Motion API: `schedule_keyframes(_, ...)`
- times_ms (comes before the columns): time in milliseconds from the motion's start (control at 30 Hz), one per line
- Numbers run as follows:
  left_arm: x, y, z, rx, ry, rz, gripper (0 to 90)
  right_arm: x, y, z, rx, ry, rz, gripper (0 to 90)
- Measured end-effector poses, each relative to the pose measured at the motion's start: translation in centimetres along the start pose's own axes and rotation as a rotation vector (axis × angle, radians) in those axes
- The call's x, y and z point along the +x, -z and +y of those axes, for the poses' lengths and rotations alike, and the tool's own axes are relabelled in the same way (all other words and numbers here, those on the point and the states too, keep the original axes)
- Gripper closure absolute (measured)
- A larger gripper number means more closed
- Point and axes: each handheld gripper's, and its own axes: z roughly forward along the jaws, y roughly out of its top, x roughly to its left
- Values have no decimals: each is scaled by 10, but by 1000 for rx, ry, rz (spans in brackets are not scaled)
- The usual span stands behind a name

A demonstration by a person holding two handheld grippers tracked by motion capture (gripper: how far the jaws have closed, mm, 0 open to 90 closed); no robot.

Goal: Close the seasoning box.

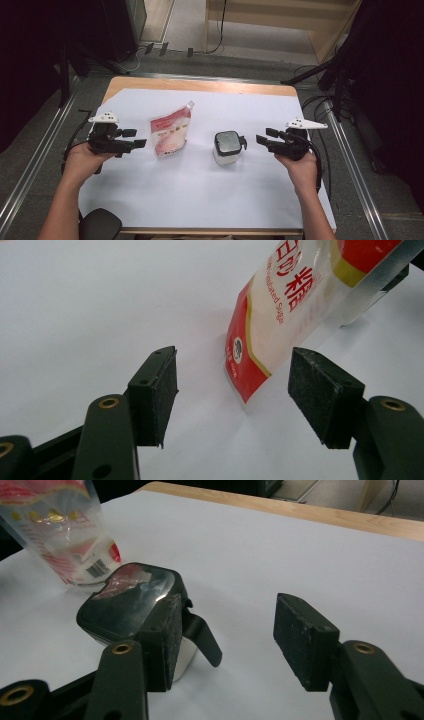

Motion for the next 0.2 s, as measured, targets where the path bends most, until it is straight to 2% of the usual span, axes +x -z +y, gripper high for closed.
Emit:
schedule_keyframes(100, 0, -1, 0, -6, 7, 6, 372, -6, 3, -3, -3, -24, -7, 453)
schedule_keyframes(200, 0, 0, 0, -9, 17, -13, 362, -9, 4, -4, -7, -29, -8, 453)
